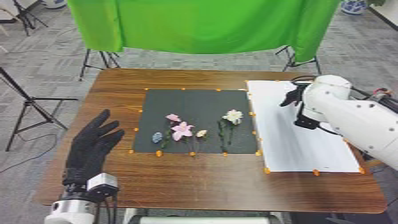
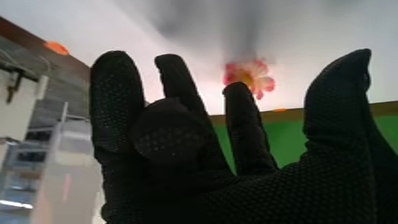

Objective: Arrange flowers

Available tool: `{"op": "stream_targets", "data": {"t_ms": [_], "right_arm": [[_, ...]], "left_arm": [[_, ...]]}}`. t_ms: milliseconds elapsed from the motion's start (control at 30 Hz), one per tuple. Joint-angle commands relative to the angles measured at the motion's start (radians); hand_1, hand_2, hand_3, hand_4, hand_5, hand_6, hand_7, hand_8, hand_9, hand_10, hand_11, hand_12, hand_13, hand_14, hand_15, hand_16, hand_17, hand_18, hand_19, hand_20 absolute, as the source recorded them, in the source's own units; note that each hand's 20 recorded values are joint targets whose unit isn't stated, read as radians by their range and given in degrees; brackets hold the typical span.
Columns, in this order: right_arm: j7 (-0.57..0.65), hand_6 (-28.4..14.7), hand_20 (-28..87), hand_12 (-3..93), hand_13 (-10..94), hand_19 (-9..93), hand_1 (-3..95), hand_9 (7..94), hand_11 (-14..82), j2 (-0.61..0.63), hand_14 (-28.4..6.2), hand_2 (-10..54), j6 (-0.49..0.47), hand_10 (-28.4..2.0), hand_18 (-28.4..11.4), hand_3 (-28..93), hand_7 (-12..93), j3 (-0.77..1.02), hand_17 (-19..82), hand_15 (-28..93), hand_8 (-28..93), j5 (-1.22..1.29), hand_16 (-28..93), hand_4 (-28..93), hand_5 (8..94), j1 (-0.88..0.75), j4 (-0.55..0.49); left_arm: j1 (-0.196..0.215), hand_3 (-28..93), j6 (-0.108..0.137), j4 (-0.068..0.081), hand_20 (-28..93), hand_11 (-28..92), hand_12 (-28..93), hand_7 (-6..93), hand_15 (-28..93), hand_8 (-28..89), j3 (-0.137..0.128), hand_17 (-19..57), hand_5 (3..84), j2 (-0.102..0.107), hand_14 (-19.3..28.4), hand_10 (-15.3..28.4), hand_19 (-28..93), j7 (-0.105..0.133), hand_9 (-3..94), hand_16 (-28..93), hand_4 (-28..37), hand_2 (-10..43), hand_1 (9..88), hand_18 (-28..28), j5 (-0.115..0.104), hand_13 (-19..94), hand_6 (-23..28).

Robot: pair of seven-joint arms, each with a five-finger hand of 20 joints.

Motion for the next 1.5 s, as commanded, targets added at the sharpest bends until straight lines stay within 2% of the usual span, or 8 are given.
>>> {"op": "stream_targets", "data": {"t_ms": [33, 300, 400, 433, 733, 1067, 1300, 1500], "right_arm": [[-0.04, 2.5, -7, 13.5, 77, 93, 18.0, 54.9, 10.8, 0.022, -10.1, 8.8, -0.066, -21.1, -19.1, 77, 12, 0.025, 49, 86, -10, -0.041, 16, -20, 33.5, -0.06, -0.1], [-0.027, -0.6, -7, 13.5, 78, 93, 17.7, 55.8, 11.1, 0.041, -10.3, 9.0, 0.052, -21.5, -19.0, 77, 11, -0.009, 50, 86, -10, -0.102, 16, -20, 35.8, -0.05, -0.135], [-0.026, -2.4, -7, 13.4, 78, 93, 17.7, 55.5, 11.1, 0.035, -10.4, 8.9, 0.093, -22.2, -18.9, 77, 10, -0.038, 50, 86, -9, -0.128, 16, -20, 34.0, -0.024, -0.131], [-0.031, -2.9, -7, 13.4, 78, 93, 17.6, 55.2, 11.1, 0.031, -10.4, 8.8, 0.106, -22.5, -18.7, 76, 10, -0.051, 51, 86, -9, -0.146, 16, -20, 32.8, -0.013, -0.129], [-0.06, -2.9, -10, 13.2, 77, 93, 20.0, 51.9, 11.0, -0.014, -10.2, 6.3, 0.049, -22.6, -17.5, 76, 11, -0.049, 51, 86, -8, -0.124, 16, -20, 28.4, -0.006, -0.104], [-0.029, 0.0, -13, 13.3, 76, 93, 22.6, 50.4, 10.1, -0.054, -10.2, 5.7, 0.01, -19.8, -17.2, 76, 13, -0.054, 50, 86, -10, -0.075, 15, -21, 32.1, 0.005, -0.041], [-0.019, -2.6, -14, 12.9, 76, 93, 27.0, 52.9, 10.2, -0.05, -9.7, 3.7, 0.001, -15.3, -17.2, 76, 14, -0.058, 50, 85, -10, -0.093, 15, -21, 41.1, -0.007, -0.042], [0.002, -3.0, -15, 13.0, 78, 93, 34.5, 57.8, 12.2, -0.023, -8.1, -1.4, -0.015, -15.7, -15.6, 76, 16, -0.056, 52, 85, -11, -0.108, 15, -21, 44.0, -0.037, -0.072]], "left_arm": [[0.015, 66, -0.011, -0.001, 15, 33, 11, 12.7, 64, -9, -0.005, -10.0, 36.5, -0.014, 24.4, 17.9, 45, -0.015, 31.7, -14, -21.6, 7.4, 30.7, 19.2, 0.009, 23, 8.8], [-0.002, 66, -0.001, 0.0, 15, 33, 11, 12.8, 64, -9, 0.018, -10.0, 36.5, 0.013, 24.4, 17.9, 45, 0.008, 31.7, -14, -21.7, 7.4, 30.6, 19.1, -0.016, 23, 8.8], [-0.005, 66, -0.006, 0.001, 15, 33, 11, 12.8, 64, -9, 0.016, -10.0, 36.5, 0.002, 24.4, 17.9, 45, -0.005, 31.8, -14, -21.7, 7.4, 30.6, 19.1, -0.004, 23, 8.8], [-0.009, 66, 0.002, 0.0, 15, 34, 11, 12.8, 64, -9, 0.027, -10.0, 36.5, 0.018, 24.4, 17.9, 45, 0.013, 31.7, -14, -21.7, 7.4, 30.6, 19.1, -0.021, 23, 8.8], [-0.016, 66, 0.004, 0.001, 15, 33, 11, 12.8, 64, -9, 0.036, -10.0, 36.5, 0.026, 24.4, 17.9, 45, 0.017, 31.7, -14, -21.7, 7.5, 30.6, 19.1, -0.026, 23, 8.8], [-0.012, 66, -0.014, 0.004, 15, 33, 11, 12.9, 64, -9, 0.015, -10.0, 36.5, -0.009, 24.4, 17.9, 45, -0.012, 31.8, -14, -21.6, 7.5, 30.6, 19.1, 0.006, 22, 8.8], [-0.014, 66, -0.01, 0.004, 15, 33, 11, 12.9, 64, -9, 0.022, -10.0, 36.5, 0.005, 24.4, 17.9, 45, -0.001, 31.7, -14, -21.6, 7.6, 30.7, 19.1, -0.005, 22, 8.8], [-0.008, 66, -0.009, 0.002, 15, 33, 11, 12.9, 64, -9, 0.02, -10.0, 36.6, 0.005, 24.4, 17.9, 45, -0.007, 31.8, -14, -21.6, 7.5, 30.7, 19.1, -0.004, 23, 8.9]]}}
